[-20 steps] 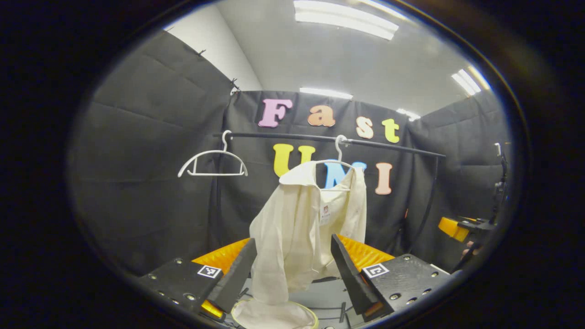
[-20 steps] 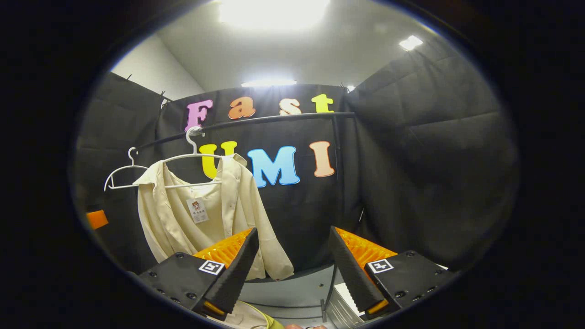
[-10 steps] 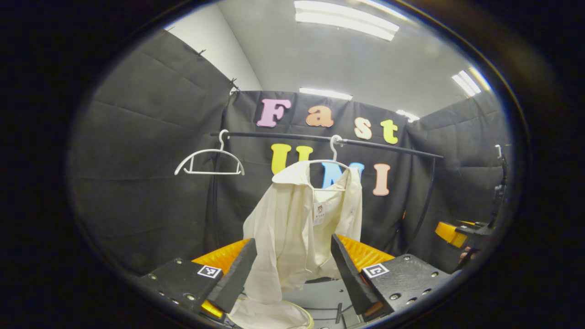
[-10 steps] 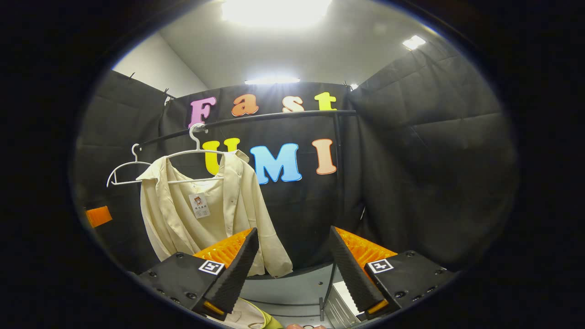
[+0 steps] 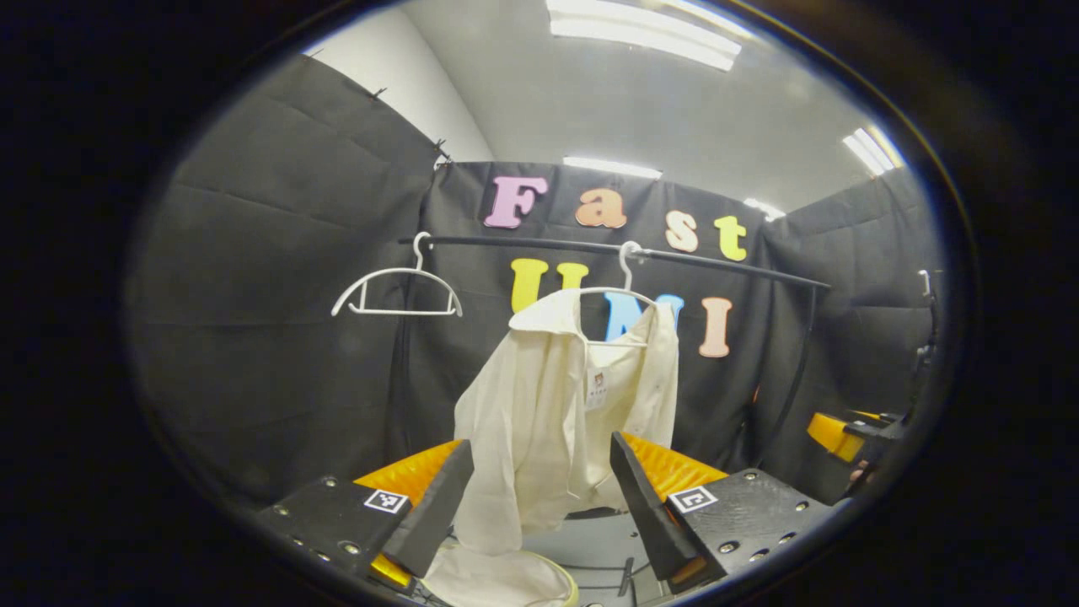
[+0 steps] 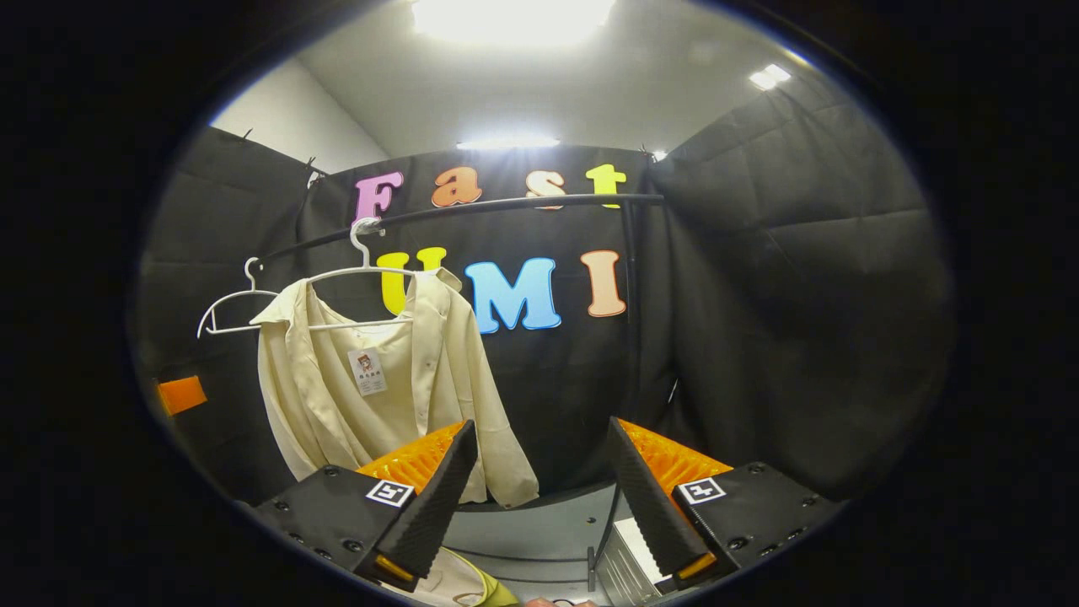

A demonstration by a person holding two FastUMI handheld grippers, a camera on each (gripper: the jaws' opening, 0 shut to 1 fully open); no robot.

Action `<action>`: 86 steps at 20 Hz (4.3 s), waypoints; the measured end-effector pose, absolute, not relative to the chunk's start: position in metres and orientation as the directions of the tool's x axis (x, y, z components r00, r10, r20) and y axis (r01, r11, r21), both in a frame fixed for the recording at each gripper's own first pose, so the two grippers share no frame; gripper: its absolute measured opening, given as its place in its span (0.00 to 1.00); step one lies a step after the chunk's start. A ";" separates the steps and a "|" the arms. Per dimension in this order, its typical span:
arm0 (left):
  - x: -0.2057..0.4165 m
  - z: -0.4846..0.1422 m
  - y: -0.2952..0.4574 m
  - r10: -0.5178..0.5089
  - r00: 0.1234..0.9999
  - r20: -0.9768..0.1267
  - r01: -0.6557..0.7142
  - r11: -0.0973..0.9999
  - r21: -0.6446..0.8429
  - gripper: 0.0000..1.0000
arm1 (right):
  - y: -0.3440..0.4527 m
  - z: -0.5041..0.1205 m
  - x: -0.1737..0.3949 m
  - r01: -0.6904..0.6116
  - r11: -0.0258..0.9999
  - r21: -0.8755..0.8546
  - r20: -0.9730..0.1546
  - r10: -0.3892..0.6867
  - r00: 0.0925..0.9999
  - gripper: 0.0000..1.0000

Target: Grasp the clothes on the hanger with both hands and then place them into the laundry hamper below.

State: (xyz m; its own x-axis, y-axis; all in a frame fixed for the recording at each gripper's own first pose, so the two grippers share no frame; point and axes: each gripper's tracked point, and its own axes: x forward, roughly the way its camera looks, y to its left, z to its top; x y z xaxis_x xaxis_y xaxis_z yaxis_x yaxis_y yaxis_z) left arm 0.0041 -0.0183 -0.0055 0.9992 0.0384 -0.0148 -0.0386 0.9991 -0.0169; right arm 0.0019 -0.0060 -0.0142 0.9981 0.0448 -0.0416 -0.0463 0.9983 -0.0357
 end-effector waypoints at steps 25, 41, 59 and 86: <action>0.205 0.009 -0.061 0.200 0.980 -0.020 -0.200 0.980 0.000 0.96 | 0.010 -0.021 0.145 -0.220 0.975 -0.030 -0.074 0.217 0.973 0.98; 0.266 -0.015 -0.018 0.498 0.866 -0.035 -0.495 0.866 0.075 0.65 | 0.040 -0.046 0.211 -0.414 0.910 -0.020 -0.125 0.408 0.904 0.98; 0.245 0.010 -0.015 0.415 0.910 0.014 -0.414 0.910 -0.022 0.02 | 0.088 -0.060 0.216 -0.571 0.821 -0.005 -0.169 0.563 0.809 0.98; 0.210 0.027 -0.026 0.099 0.995 -0.001 -0.099 0.992 -0.074 0.02 | 0.176 -0.004 0.292 -0.349 0.931 -0.106 0.008 0.352 0.936 0.46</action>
